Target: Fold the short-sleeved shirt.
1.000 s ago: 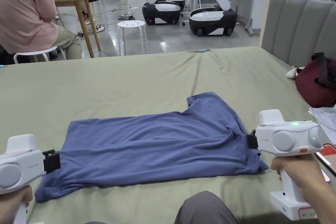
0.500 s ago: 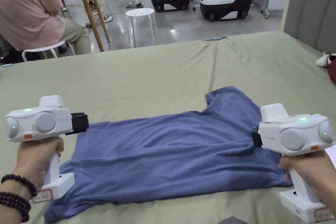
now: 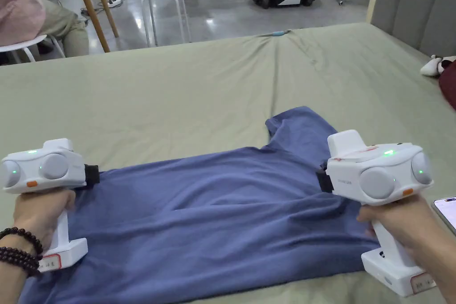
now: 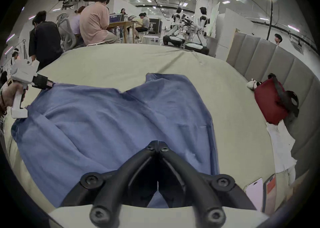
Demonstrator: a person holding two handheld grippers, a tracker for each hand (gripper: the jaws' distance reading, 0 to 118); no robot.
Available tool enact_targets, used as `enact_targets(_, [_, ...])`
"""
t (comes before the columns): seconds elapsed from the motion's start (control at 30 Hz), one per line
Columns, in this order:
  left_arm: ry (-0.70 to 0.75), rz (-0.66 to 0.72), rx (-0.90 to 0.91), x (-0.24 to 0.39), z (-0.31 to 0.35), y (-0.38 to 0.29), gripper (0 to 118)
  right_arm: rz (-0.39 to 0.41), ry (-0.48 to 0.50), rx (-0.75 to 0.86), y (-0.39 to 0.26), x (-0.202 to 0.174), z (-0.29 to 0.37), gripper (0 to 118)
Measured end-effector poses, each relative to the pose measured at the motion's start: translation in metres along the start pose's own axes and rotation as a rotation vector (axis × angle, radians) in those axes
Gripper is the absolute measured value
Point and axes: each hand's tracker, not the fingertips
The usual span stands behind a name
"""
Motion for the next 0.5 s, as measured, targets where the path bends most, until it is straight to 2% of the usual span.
enact_targets(0.03, [-0.04,-0.012,0.018,0.002,0.008,0.0,2,0.007,-0.011,-0.007,0.009,0.003,-0.002,0])
enact_targets(0.1, [0.012,-0.041,0.039,0.007,0.021,0.003,1,0.011,-0.031,-0.009,0.026,0.014,-0.008,0])
enact_targets(0.13, [-0.012,-0.047,0.041,0.007,0.026,0.004,1,-0.014,-0.023,-0.004,0.037,0.024,-0.012,1])
enact_targets(0.17, [-0.022,-0.043,0.051,0.006,0.031,0.005,1,-0.073,-0.003,0.0,0.046,0.032,-0.015,8])
enact_targets(0.2, [-0.025,-0.043,0.056,0.005,0.034,0.006,1,-0.101,0.004,0.001,0.053,0.039,-0.018,26])
enact_targets(0.23, [-0.022,-0.043,0.066,0.007,0.039,0.005,1,-0.13,0.037,-0.016,0.061,0.05,-0.026,57])
enact_targets(0.27, [-0.021,-0.044,0.071,0.006,0.042,0.005,1,-0.148,0.042,-0.044,0.068,0.06,-0.035,76])
enact_targets(0.3, [-0.02,-0.044,0.075,0.005,0.045,0.006,1,-0.15,0.025,-0.058,0.073,0.066,-0.04,88])
enact_targets(0.33, [-0.02,-0.042,0.079,0.004,0.048,0.005,1,-0.144,-0.008,-0.072,0.077,0.072,-0.049,96])
enact_targets(0.5, [-0.037,-0.041,0.107,0.003,0.061,-0.006,1,-0.153,-0.062,-0.135,0.086,0.097,-0.087,94])
